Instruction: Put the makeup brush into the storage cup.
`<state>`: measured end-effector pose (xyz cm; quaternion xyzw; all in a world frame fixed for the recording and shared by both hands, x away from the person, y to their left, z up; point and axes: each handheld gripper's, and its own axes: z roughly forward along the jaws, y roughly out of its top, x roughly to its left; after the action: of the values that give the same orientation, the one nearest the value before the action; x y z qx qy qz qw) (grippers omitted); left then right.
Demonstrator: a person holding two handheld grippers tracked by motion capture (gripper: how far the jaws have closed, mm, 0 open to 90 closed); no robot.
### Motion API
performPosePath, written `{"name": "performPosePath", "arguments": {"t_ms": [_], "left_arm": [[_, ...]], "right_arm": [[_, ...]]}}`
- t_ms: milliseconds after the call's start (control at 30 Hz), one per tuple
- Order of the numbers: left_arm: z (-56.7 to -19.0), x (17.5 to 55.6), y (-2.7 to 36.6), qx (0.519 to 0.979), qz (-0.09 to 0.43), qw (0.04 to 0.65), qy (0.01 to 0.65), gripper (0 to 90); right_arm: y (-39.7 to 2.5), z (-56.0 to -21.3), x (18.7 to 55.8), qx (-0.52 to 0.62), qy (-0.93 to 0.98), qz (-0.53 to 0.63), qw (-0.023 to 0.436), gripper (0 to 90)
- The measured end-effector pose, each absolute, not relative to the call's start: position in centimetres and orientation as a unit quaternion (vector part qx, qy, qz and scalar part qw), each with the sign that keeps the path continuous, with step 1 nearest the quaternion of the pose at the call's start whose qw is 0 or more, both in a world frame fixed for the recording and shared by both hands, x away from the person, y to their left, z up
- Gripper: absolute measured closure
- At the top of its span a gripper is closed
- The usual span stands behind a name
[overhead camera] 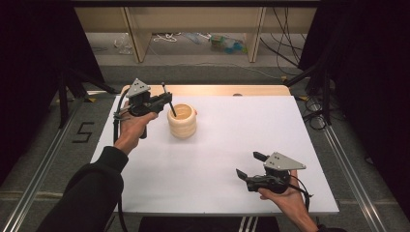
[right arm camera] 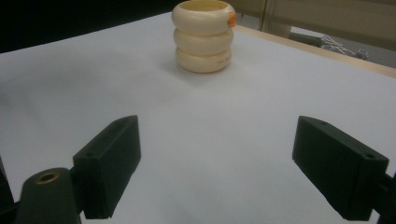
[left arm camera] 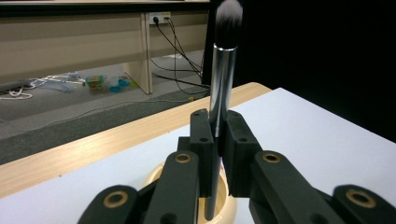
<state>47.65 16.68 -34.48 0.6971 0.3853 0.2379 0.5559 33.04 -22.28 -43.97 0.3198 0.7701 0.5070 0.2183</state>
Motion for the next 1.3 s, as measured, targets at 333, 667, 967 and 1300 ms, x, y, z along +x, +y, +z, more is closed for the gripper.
{"name": "performPosePath", "arguments": {"t_ms": [333, 667, 967, 1300], "left_arm": [[-34.5, 48.8, 15.9, 0.703, 0.245, 0.545, 0.387, 83.4], [-35.2, 50.3, 15.0, 0.709, 0.246, 0.531, 0.394, 83.4], [-35.9, 51.1, 14.2, 0.708, 0.247, 0.526, 0.401, 83.4], [-36.6, 51.8, 14.0, 0.711, 0.245, 0.516, 0.410, 83.4]], "right_arm": [[-22.3, -43.9, 33.0, 0.324, 0.775, 0.502, 0.207, 16.3], [-22.3, -44.0, 33.0, 0.318, 0.775, 0.503, 0.214, 16.4], [-22.2, -44.1, 33.0, 0.316, 0.776, 0.503, 0.213, 16.6], [-22.2, -44.1, 33.0, 0.314, 0.776, 0.503, 0.213, 16.7]]}}
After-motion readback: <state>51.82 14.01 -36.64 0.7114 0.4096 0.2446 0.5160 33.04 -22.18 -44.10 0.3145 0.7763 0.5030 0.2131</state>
